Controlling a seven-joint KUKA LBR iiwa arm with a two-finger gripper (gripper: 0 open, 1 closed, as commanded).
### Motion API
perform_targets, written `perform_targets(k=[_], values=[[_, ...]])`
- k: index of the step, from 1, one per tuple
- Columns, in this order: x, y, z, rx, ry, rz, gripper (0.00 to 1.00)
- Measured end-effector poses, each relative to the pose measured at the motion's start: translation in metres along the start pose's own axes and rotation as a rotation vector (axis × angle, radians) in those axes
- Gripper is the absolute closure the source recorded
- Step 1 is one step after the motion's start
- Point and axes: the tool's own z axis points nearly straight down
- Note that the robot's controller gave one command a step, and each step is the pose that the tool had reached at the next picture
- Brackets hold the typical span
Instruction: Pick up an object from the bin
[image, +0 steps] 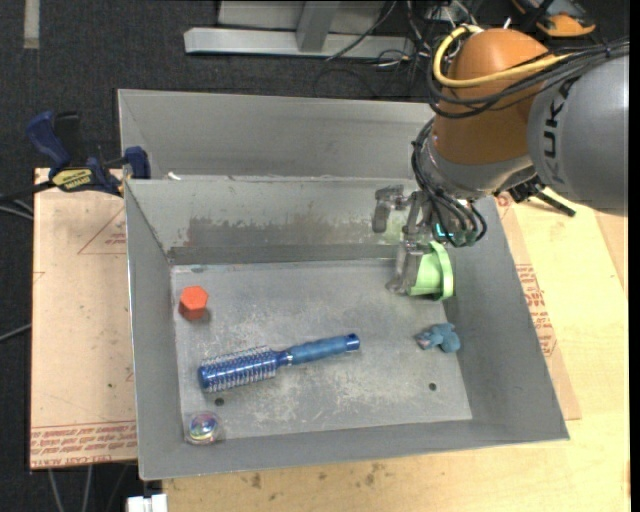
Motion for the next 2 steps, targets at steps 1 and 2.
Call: perform_targets(k=[1, 2], values=[[-0.005, 0.054, 0.094, -0.002, 0.000, -0.042, 0.00], [0.064, -0.021, 0.103, 0.004, -0.004, -0.426, 0.00]])
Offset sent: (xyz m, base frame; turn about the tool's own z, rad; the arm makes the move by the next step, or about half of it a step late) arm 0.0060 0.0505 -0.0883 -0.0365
